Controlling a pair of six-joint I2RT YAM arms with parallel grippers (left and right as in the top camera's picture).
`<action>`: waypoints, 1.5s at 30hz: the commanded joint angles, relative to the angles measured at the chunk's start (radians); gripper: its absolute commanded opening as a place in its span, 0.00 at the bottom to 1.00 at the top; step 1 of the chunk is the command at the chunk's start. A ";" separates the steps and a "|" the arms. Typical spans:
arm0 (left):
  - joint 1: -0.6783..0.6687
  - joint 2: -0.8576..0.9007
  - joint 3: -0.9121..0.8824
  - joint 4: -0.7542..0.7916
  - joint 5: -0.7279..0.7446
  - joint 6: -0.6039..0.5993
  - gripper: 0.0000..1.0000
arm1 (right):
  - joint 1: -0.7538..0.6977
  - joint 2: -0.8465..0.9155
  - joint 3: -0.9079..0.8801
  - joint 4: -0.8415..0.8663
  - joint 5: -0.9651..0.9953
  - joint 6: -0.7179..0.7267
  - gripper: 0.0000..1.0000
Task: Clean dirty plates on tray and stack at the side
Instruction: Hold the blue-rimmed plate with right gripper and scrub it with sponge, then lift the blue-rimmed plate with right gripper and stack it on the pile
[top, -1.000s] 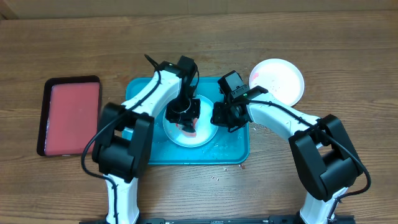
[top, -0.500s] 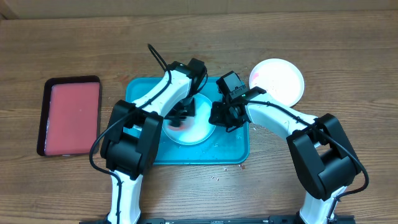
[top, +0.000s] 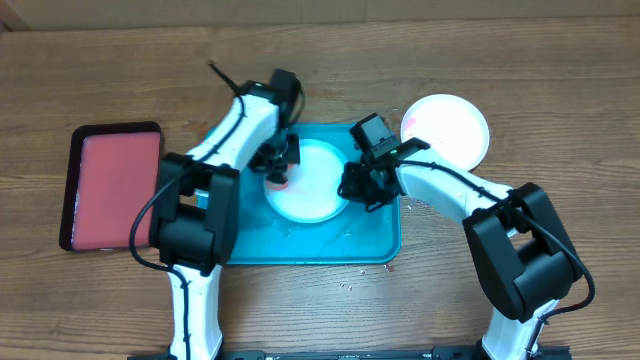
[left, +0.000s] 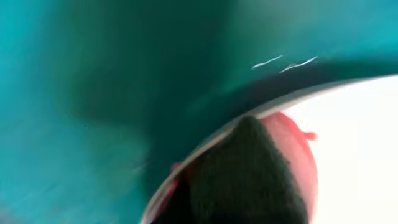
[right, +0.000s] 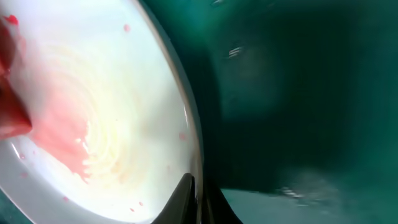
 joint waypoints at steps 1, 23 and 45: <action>-0.051 0.075 -0.018 0.090 0.404 0.078 0.04 | 0.006 -0.003 -0.009 -0.003 0.023 -0.026 0.04; -0.035 0.074 0.012 -0.034 -0.374 -0.198 0.04 | 0.006 -0.003 -0.009 -0.043 0.051 -0.030 0.04; 0.370 -0.447 0.091 -0.189 -0.123 -0.232 0.04 | 0.048 -0.015 0.274 -0.286 0.187 -0.144 0.04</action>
